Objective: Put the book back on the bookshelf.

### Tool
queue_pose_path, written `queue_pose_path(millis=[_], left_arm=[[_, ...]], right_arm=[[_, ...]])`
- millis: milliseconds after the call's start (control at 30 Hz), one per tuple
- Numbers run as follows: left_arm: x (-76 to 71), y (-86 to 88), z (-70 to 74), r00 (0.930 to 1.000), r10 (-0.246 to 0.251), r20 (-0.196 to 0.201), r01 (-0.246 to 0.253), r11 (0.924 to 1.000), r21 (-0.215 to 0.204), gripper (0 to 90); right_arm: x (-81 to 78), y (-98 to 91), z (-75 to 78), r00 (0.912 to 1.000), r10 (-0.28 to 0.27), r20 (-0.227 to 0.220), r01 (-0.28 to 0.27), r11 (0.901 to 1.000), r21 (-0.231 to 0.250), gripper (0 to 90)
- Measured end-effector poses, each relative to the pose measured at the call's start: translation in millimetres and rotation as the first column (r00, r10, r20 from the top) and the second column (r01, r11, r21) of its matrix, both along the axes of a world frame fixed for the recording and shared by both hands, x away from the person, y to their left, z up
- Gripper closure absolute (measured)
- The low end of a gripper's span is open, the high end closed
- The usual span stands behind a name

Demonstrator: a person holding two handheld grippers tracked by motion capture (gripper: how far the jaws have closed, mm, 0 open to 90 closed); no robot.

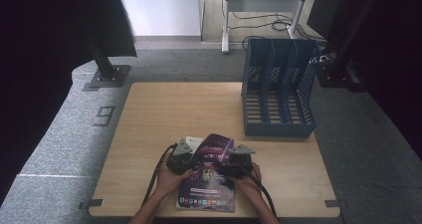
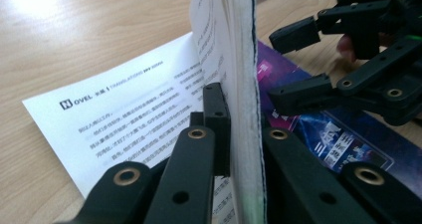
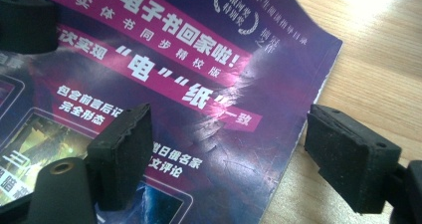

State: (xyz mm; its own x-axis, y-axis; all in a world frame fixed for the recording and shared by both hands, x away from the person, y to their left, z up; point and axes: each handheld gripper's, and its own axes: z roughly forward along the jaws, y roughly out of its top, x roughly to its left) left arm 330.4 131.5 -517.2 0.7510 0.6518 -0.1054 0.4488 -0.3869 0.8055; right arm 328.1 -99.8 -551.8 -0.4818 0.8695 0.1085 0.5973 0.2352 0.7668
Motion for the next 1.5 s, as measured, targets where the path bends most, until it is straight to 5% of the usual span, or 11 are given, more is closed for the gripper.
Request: queue_pose_path(millis=[200,900,1500], left_arm=[[-1.9,0.2,4.3,0.9998,-0.009,0.019,0.009,0.9998,-0.019,88.1],[-11.0,-2.1,18.5,0.9947,-0.019,0.101,0.026,0.9971,-0.072,88.2],[-17.1,-2.9,28.3,0.9921,-0.03,0.122,0.043,0.9937,-0.104,88.1]], right_arm=[[-1.2,-3.2,3.8,1.0,0.01,-0.002,-0.01,0.9999,-0.009,18.4],[-4.7,-15.1,14.0,0.9995,0.031,0.001,-0.031,0.9962,0.082,17.7],[-7.8,-22.2,16.3,0.9989,0.046,0.007,-0.046,0.9912,0.124,17.6]])
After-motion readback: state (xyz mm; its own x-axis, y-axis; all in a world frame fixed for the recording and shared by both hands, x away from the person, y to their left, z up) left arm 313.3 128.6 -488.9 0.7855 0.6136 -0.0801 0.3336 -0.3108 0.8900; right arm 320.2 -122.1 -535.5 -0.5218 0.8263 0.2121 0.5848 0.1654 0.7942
